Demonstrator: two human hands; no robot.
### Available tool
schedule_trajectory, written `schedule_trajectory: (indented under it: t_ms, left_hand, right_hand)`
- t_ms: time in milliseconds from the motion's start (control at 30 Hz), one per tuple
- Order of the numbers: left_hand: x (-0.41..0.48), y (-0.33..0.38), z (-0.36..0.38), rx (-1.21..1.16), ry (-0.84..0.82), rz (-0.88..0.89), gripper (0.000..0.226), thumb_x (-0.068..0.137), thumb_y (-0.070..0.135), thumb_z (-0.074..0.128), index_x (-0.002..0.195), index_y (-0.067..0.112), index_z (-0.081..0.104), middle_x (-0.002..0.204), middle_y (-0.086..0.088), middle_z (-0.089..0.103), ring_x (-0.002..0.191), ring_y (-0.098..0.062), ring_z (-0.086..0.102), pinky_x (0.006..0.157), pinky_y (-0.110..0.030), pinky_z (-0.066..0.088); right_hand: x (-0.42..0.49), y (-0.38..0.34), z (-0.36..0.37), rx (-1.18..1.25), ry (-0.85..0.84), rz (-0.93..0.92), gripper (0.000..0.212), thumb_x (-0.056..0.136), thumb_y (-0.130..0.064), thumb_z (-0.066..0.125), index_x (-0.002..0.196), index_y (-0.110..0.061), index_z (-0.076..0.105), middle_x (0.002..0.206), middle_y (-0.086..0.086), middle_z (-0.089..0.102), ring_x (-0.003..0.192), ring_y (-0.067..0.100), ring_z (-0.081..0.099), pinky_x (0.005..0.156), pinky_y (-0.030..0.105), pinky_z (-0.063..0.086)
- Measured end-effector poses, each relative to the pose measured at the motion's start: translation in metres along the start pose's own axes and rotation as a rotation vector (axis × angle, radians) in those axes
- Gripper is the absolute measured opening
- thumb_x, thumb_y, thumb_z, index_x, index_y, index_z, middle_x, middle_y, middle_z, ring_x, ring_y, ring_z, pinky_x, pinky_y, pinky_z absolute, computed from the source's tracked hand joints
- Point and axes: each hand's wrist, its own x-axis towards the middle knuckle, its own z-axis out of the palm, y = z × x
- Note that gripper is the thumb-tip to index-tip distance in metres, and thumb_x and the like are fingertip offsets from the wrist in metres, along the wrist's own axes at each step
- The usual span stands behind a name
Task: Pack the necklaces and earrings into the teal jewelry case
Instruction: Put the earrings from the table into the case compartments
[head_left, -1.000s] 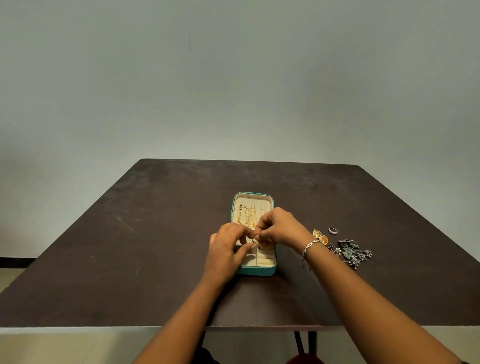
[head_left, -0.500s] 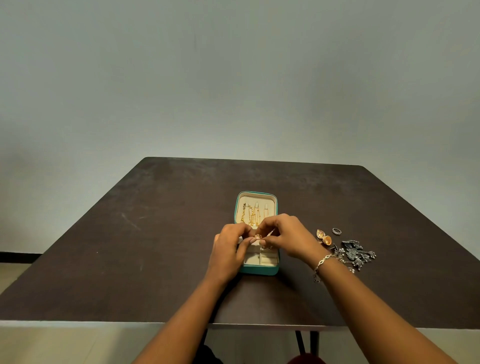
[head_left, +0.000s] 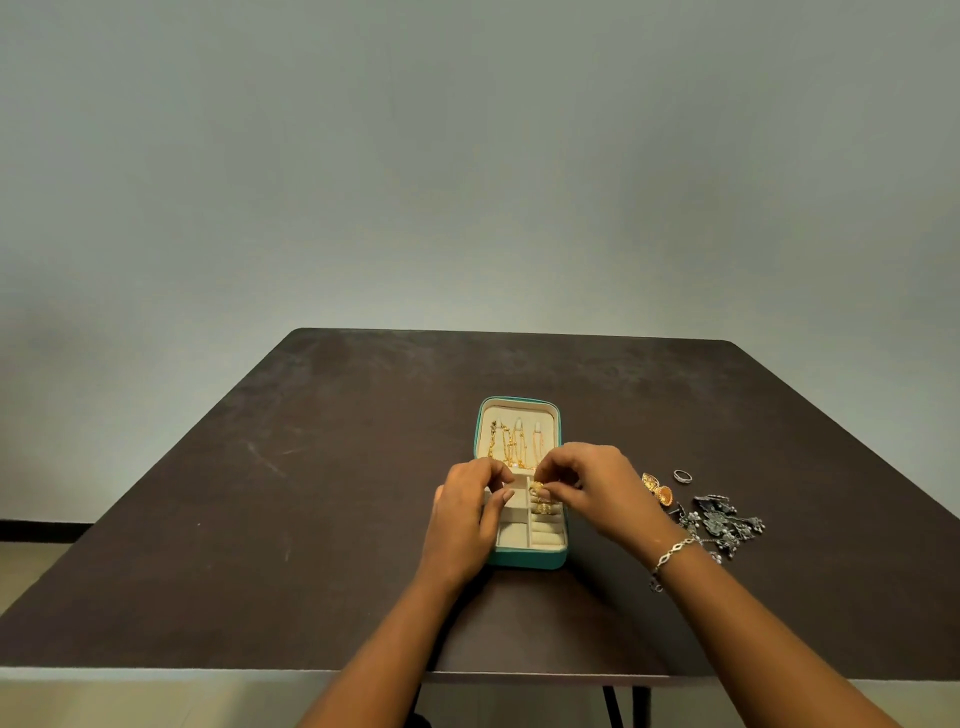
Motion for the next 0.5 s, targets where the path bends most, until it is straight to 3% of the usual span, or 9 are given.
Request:
schedule_trajectory:
  t_ms: [500]
  left_hand:
    - [-0.001, -0.001, 0.0, 0.009, 0.009, -0.032, 0.019, 0.09, 0.008, 0.048, 0.092, 0.027, 0.046, 0.101, 0.014, 0.046, 0.106, -0.007, 0.047, 0.093, -0.035, 0.044]
  right_hand:
    - [-0.014, 0.002, 0.008, -0.251, -0.102, -0.044, 0.019, 0.089, -0.027, 0.055, 0.105, -0.022, 0.063, 0.107, -0.002, 0.06, 0.095, 0.015, 0.055, 0.076, 0.028, 0.045]
